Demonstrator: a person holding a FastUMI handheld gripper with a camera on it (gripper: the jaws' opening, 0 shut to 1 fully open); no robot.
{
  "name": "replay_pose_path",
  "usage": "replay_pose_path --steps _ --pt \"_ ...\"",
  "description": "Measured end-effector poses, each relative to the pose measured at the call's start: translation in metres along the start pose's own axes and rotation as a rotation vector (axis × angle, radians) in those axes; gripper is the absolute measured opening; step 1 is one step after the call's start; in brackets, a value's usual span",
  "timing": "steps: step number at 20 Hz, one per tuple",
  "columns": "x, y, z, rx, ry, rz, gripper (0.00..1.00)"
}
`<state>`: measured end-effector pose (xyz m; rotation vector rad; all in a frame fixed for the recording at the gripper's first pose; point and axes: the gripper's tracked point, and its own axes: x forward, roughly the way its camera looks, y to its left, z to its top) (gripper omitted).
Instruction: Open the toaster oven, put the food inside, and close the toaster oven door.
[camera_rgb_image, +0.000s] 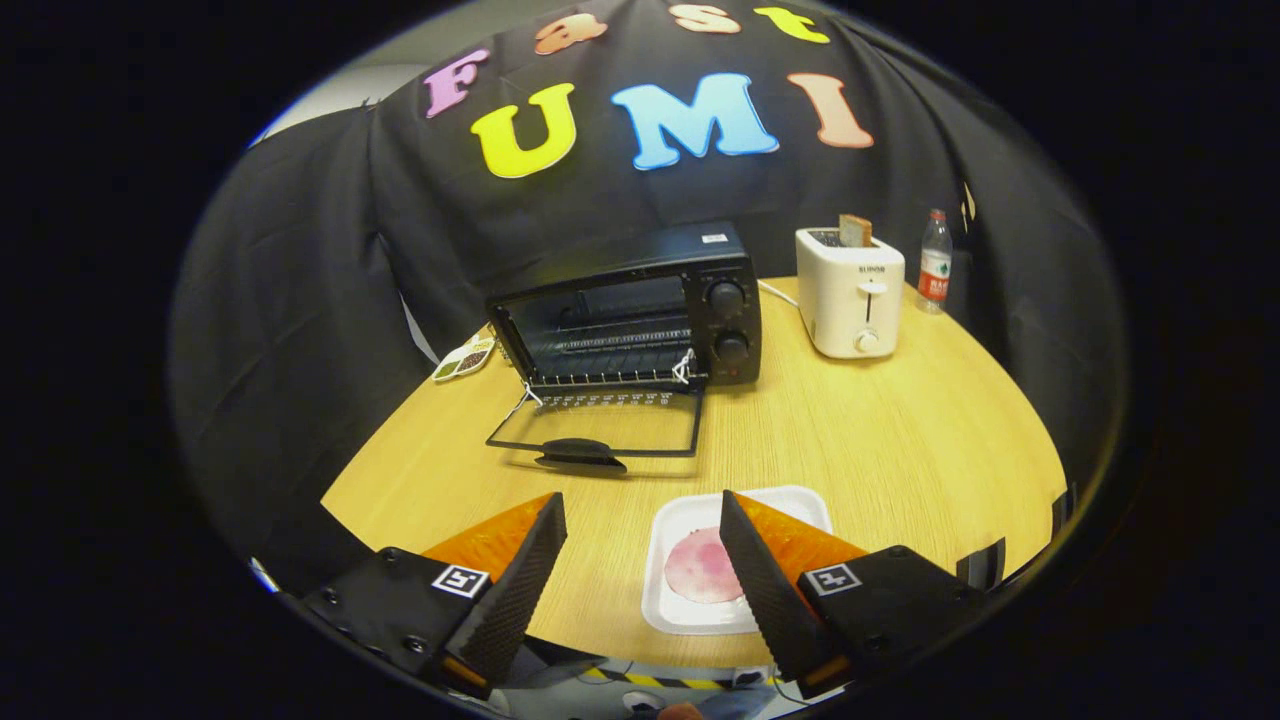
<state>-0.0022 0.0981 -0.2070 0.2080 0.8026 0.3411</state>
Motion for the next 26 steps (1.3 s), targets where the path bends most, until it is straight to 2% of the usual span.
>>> replay_pose_path --steps 5,12,18,23,26 --pt "0.000 -0.048 0.003 0.057 0.091 0.014 0.99" --pt "0.015 -0.078 -0.021 0.075 0.329 0.096 0.99" --pt "0.028 -0.102 -0.049 0.025 0.472 0.086 0.99" --pt "0.038 -0.109 -0.063 0.060 0.569 0.087 0.99" --pt "0.040 -0.111 -0.072 0.061 0.612 0.083 0.93"
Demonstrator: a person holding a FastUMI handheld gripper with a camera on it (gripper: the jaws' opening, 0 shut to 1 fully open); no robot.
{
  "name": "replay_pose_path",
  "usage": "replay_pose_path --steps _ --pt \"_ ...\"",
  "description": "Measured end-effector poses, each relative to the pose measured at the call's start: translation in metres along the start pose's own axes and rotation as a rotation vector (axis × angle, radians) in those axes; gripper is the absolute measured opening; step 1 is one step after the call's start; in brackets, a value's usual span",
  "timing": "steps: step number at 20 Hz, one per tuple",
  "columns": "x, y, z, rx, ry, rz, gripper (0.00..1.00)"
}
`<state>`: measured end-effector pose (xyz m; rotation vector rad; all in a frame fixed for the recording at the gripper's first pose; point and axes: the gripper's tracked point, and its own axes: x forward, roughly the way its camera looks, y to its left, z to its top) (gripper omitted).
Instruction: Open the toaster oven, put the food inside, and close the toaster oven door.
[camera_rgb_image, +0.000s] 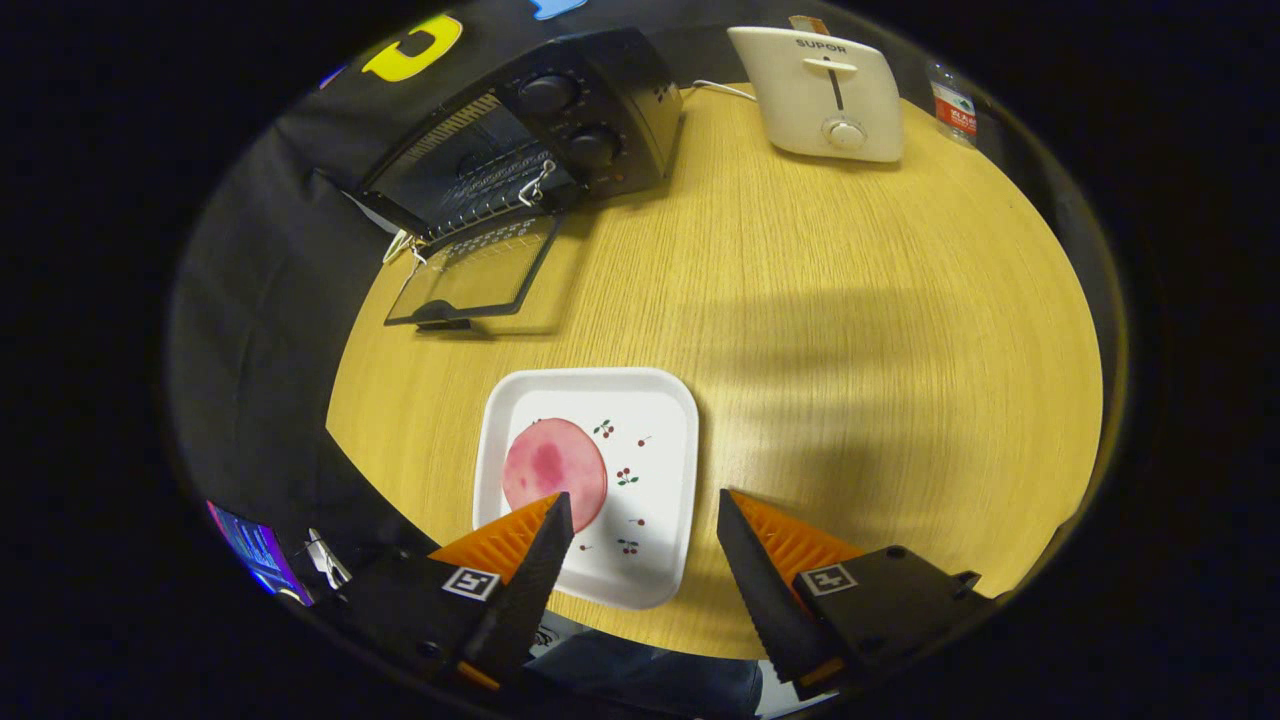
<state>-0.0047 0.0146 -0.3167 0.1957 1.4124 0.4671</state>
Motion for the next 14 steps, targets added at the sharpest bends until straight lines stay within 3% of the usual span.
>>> replay_pose_path --steps 7,11,12,14 --pt "0.005 -0.007 -0.001 0.019 0.037 -0.014 0.44" --pt "0.006 -0.004 -0.005 0.011 0.063 0.000 0.44" --pt "0.006 -0.011 -0.008 0.000 0.062 -0.030 0.44" --pt "0.003 -0.014 -0.004 0.037 0.053 -0.026 0.11"
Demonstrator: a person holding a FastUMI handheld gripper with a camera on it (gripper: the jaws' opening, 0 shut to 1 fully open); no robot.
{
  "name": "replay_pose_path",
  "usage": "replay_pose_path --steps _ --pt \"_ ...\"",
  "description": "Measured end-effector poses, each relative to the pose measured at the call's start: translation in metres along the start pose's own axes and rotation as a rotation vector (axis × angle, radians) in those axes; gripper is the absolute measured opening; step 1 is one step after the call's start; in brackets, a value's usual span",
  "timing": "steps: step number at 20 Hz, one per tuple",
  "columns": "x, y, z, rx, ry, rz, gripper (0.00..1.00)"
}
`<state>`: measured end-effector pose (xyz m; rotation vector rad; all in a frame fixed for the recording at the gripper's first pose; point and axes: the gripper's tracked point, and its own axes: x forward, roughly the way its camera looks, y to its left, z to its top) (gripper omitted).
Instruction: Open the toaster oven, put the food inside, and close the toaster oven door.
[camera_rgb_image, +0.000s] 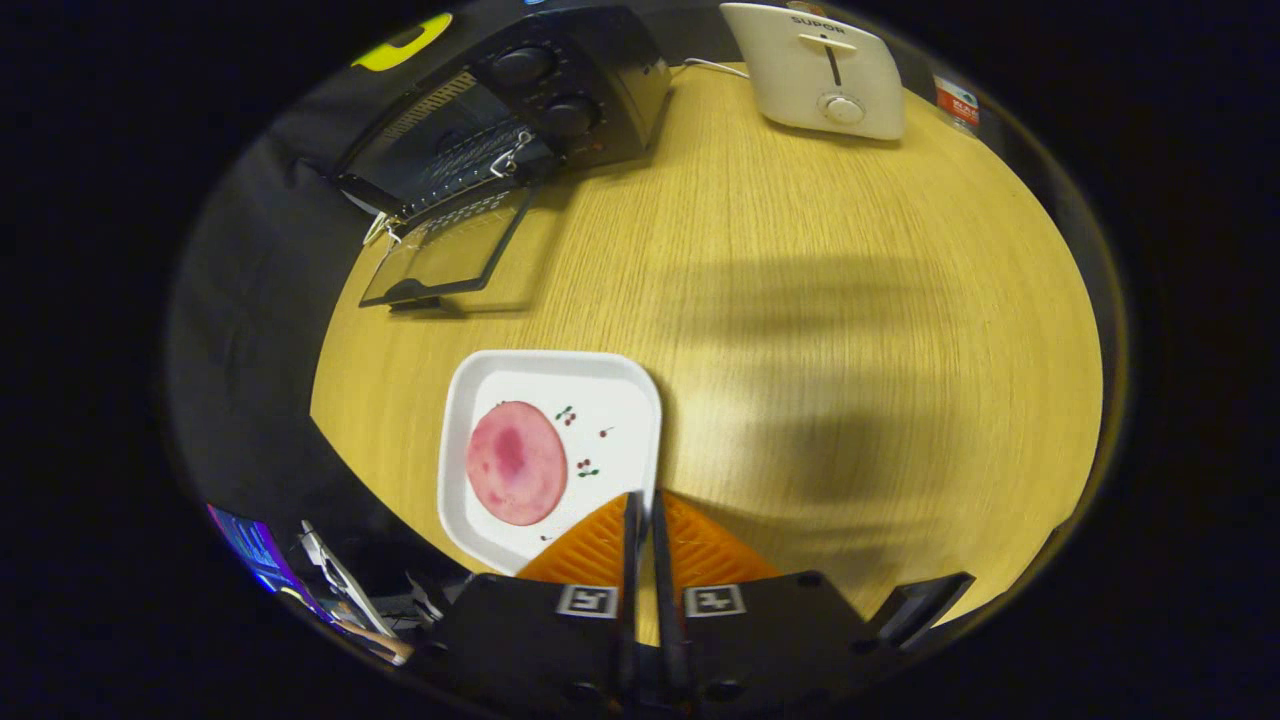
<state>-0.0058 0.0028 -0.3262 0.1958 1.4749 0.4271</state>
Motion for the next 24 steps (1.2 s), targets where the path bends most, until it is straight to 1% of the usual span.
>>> replay_pose_path --steps 1,2,3,5,10,15,19,24 --pt "0.018 0.004 -0.001 0.028 -0.012 0.023 0.07" --pt "0.003 0.005 0.001 0.047 -0.013 0.040 0.05" --pt "0.012 0.006 0.002 0.070 -0.016 0.063 0.04" --pt "0.007 0.010 -0.003 0.104 -0.015 0.108 0.02" --pt "0.004 0.020 -0.011 0.201 -0.025 0.224 0.02" --pt "-0.010 0.033 -0.011 0.230 -0.080 0.300 0.02" --pt "-0.025 0.057 -0.008 0.291 -0.132 0.374 0.02" --pt "-0.035 0.096 -0.001 0.342 -0.218 0.396 0.02"
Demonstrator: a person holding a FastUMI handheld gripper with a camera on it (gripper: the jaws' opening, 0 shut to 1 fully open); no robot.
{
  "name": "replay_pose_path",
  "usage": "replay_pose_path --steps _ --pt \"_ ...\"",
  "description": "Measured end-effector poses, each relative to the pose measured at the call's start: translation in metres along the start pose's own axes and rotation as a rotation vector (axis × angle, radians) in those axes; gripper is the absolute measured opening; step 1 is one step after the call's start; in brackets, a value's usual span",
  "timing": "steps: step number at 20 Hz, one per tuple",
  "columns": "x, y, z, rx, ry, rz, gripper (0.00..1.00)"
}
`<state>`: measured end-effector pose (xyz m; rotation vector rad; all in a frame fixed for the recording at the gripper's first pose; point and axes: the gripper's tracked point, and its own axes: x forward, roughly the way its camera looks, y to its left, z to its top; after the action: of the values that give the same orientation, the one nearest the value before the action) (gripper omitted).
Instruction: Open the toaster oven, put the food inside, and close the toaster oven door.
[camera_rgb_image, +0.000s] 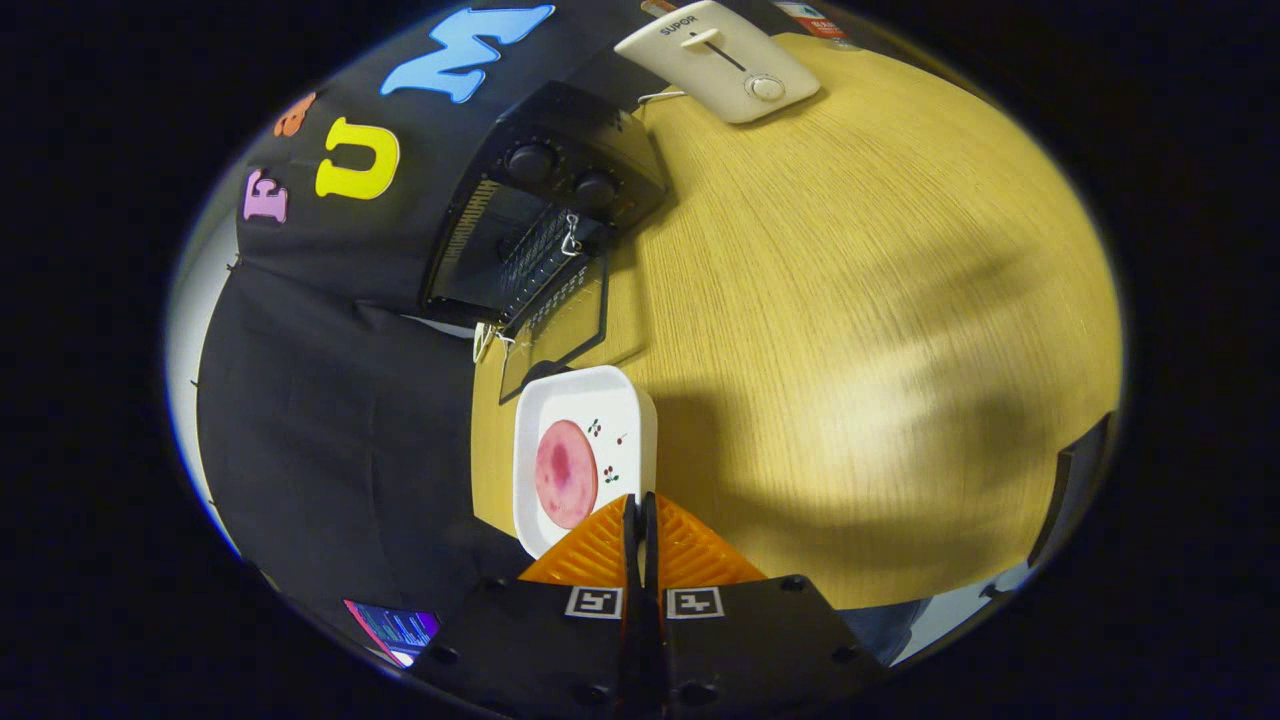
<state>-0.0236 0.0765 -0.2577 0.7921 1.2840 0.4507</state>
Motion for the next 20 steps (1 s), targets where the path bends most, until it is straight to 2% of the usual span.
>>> replay_pose_path --steps 9,12,20 --pt "0.036 0.059 -0.019 0.061 -0.146 0.009 0.02" --pt "0.048 0.081 -0.020 0.118 -0.201 0.038 0.02" --pt "0.086 0.106 0.015 0.202 -0.360 0.011 0.02"
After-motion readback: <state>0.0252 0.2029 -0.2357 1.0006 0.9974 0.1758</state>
